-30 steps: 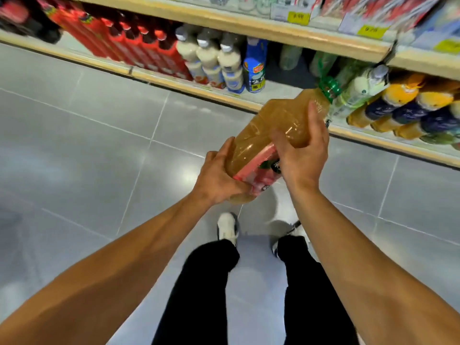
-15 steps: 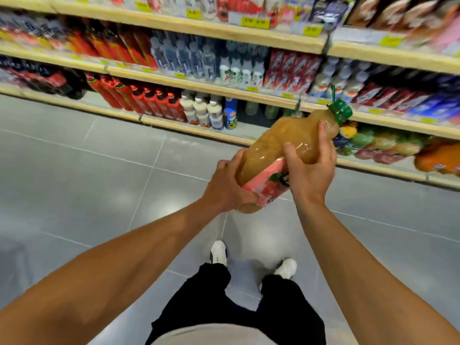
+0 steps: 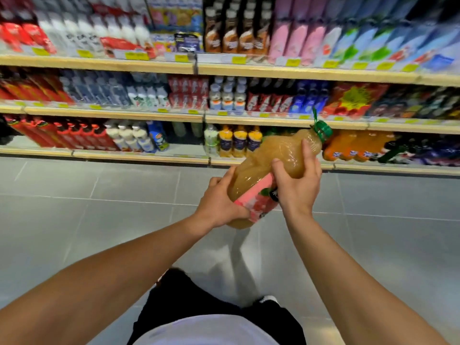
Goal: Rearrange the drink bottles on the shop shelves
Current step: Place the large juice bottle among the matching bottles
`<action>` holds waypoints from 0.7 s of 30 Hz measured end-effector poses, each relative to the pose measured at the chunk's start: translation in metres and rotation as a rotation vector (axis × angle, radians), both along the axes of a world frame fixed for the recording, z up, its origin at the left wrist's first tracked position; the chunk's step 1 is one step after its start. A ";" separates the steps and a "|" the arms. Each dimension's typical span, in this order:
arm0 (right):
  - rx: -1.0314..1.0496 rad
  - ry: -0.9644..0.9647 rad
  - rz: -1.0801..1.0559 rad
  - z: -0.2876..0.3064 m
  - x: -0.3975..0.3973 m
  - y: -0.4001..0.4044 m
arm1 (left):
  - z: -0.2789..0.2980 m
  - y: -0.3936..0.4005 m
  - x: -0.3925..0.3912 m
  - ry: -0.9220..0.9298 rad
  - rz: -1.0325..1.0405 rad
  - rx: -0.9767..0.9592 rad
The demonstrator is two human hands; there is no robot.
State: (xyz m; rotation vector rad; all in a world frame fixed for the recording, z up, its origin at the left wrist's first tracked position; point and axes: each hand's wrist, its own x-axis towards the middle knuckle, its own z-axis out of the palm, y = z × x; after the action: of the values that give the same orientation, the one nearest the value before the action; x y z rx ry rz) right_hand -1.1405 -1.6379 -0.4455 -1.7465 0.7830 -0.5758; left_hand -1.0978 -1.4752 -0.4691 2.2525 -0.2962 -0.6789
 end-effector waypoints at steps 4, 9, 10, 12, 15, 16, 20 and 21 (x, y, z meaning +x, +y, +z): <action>-0.052 0.005 -0.009 0.006 -0.026 -0.077 | 0.001 -0.077 -0.026 0.037 0.008 -0.047; -0.073 0.043 -0.027 -0.005 -0.022 -0.161 | -0.014 -0.162 -0.021 0.089 -0.009 -0.079; -0.070 0.055 -0.024 -0.010 -0.017 -0.178 | -0.020 -0.178 -0.017 0.108 0.001 -0.082; -0.061 0.065 -0.023 -0.021 -0.004 -0.212 | -0.033 -0.215 -0.006 0.134 0.022 -0.084; -0.042 0.085 -0.044 -0.043 0.020 -0.267 | -0.059 -0.272 0.020 0.099 -0.031 -0.039; -0.041 0.110 -0.052 -0.051 0.028 -0.286 | -0.068 -0.290 0.030 0.103 -0.050 -0.024; -0.052 0.221 -0.072 -0.086 0.061 -0.358 | -0.099 -0.363 0.063 0.202 -0.062 0.016; -0.048 0.235 -0.073 -0.094 0.069 -0.374 | -0.108 -0.378 0.071 0.211 -0.062 0.015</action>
State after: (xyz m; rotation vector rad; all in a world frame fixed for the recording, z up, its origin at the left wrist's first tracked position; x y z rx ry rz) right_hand -1.0717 -2.0121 -0.5396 -1.8571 1.0073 -0.4458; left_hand -1.0273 -1.8535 -0.5769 2.1707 -0.2585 -0.9459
